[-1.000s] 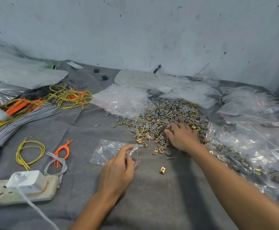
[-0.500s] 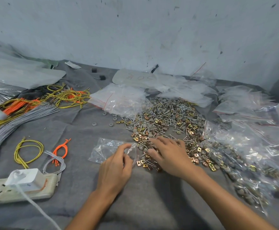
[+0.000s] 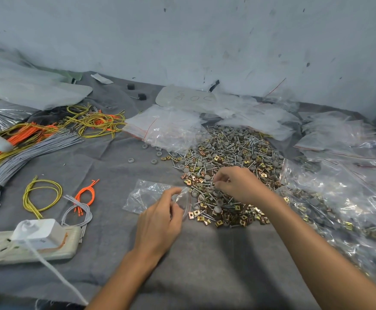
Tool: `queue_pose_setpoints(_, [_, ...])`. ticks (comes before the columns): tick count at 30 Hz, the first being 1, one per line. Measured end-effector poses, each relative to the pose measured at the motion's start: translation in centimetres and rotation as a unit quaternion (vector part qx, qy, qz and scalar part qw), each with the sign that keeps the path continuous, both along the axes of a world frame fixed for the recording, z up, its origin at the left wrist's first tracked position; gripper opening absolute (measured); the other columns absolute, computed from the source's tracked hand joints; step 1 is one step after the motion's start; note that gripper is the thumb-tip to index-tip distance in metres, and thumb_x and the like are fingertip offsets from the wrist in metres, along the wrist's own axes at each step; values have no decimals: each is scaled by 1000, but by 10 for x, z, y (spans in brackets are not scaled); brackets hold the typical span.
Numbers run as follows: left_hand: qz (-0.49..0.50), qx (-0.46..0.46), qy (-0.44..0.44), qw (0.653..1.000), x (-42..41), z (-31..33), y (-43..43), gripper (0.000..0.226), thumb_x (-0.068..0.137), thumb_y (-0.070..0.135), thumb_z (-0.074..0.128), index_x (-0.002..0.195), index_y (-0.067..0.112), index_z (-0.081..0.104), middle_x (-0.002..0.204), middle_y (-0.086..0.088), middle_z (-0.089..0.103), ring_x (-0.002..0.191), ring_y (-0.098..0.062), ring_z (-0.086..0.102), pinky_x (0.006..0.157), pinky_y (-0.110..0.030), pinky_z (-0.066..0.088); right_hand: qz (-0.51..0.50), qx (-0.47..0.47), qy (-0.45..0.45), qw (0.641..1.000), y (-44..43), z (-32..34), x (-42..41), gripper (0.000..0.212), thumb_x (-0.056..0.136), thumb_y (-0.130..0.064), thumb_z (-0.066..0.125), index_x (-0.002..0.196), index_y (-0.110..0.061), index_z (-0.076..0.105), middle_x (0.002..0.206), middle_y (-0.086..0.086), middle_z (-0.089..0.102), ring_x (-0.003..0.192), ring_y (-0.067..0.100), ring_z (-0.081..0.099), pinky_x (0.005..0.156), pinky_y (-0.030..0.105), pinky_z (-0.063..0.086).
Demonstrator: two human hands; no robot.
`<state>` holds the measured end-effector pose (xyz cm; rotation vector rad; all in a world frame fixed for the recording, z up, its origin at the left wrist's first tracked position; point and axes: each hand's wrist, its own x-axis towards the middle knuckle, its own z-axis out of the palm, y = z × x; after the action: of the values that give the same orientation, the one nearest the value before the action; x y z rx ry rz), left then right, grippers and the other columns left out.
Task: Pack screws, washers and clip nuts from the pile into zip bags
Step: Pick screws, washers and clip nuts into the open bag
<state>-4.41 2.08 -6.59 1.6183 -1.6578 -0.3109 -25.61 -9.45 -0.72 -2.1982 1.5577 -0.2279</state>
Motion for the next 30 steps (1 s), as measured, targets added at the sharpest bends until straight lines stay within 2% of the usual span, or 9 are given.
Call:
queue_pose_setpoints(7, [-1, -5, 1, 1000, 1, -5, -3, 36, 94, 20, 51, 123, 41, 49, 57, 17, 47, 64, -1, 54, 49, -18, 29, 51, 6, 21, 998, 3, 0, 0, 9, 94, -26, 64, 96, -33, 70, 94, -16, 70, 84, 8, 67, 76, 36, 59])
queue_pose_setpoints(11, [1, -5, 3, 1000, 2, -5, -2, 34, 93, 26, 46, 122, 41, 49, 58, 19, 47, 66, 2, 54, 50, -14, 28, 80, -3, 49, 996, 2, 1, 4, 13, 96, -29, 63, 106, -33, 69, 96, -15, 70, 83, 2, 64, 66, 22, 50])
queue_pose_setpoints(14, [3, -4, 2, 1000, 1, -5, -2, 34, 93, 27, 45, 122, 41, 49, 58, 18, 47, 60, 1, 52, 50, -27, 29, 97, 0, 87, 991, 1, 5, 8, 21, 96, -29, 63, 117, -30, 66, 101, -11, 70, 87, 4, 64, 76, 31, 56])
queue_pose_setpoints(18, [6, -3, 3, 1000, 1, -5, -3, 33, 93, 27, 44, 123, 40, 50, 59, 20, 46, 57, 4, 49, 55, -30, 32, 109, -16, 138, 984, -4, 8, 9, 22, 96, -21, 58, 114, -27, 68, 88, -15, 63, 76, 0, 59, 67, 27, 51])
queue_pose_setpoints(22, [6, -10, -1, 1000, 0, -4, -3, 33, 93, 26, 45, 123, 39, 50, 59, 22, 45, 55, -5, 44, 56, -30, 31, 121, -42, 163, 978, -5, 3, 11, 17, 99, -21, 57, 111, -25, 67, 75, -20, 54, 68, -5, 53, 56, 19, 42])
queue_pose_setpoints(24, [8, -12, -3, 1000, 0, -3, -3, 34, 93, 25, 45, 123, 38, 51, 60, 23, 44, 56, -4, 44, 57, -29, 30, 126, -47, 169, 976, -3, 1, 12, 13, 100, -24, 58, 109, -25, 66, 78, -17, 60, 70, -2, 58, 59, 19, 48])
queue_pose_setpoints(27, [5, -8, -4, 1000, 0, -3, -3, 34, 93, 25, 45, 124, 36, 51, 60, 22, 45, 57, -5, 44, 57, -30, 32, 128, -60, 170, 975, -1, -1, 12, 9, 100, -28, 57, 104, -25, 65, 83, -13, 66, 73, 3, 62, 72, 31, 59])
queue_pose_setpoints(30, [2, -5, -3, 1000, 0, -3, -2, 34, 95, 21, 48, 125, 36, 52, 61, 22, 46, 57, -5, 46, 56, -30, 33, 122, -70, 170, 975, -2, -3, 12, 10, 102, -29, 55, 98, -25, 63, 79, -13, 63, 68, 4, 59, 69, 32, 58])
